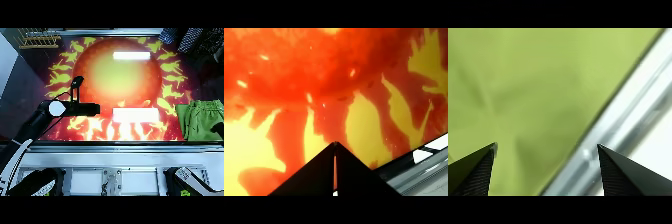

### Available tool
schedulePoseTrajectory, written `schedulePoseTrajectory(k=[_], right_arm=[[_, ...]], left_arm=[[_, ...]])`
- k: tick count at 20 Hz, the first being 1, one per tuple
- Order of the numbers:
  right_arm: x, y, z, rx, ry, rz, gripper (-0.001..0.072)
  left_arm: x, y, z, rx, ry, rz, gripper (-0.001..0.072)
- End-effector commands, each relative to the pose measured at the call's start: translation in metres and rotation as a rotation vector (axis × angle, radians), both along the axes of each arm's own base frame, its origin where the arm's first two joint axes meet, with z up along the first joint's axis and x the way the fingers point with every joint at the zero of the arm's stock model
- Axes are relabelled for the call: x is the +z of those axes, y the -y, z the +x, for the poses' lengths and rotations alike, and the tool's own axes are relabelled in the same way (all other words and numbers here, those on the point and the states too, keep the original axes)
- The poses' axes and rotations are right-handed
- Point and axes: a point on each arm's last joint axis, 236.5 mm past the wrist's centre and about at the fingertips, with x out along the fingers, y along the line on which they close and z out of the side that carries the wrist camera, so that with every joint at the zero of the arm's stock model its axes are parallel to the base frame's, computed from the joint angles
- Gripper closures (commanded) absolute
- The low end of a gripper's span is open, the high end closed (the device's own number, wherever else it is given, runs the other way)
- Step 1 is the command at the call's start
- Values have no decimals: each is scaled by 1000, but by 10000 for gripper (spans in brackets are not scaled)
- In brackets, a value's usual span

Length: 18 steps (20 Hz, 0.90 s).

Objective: Fold the clothes and pants, and hang the long-sleeved shirts on hangers.

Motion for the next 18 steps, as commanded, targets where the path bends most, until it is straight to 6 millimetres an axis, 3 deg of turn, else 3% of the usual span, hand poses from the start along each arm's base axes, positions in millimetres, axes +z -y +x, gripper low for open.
schedulePoseTrajectory(k=[1,3,5,7,8,11,13,15,18], right_arm=[[52,4,17,114,88,-103,41],[95,-39,76,288,310,-129,42],[134,-114,132,501,528,-70,43],[160,-197,166,694,680,34,42],[165,-239,174,788,715,89,42],[158,-344,167,1048,698,215,42],[150,-399,152,1217,675,264,43],[141,-437,137,1331,648,308,42],[129,-462,125,1397,612,353,48]], left_arm=[[5,-24,2,65,22,-8,704],[4,-34,1,93,21,-14,704],[6,-39,0,104,26,-14,703],[9,-39,0,105,36,-18,704],[9,-39,0,104,35,-17,704],[9,-39,0,104,35,-17,704],[9,-39,1,105,37,-17,703],[9,-39,1,105,37,-17,703],[9,-39,0,104,34,-16,703]])
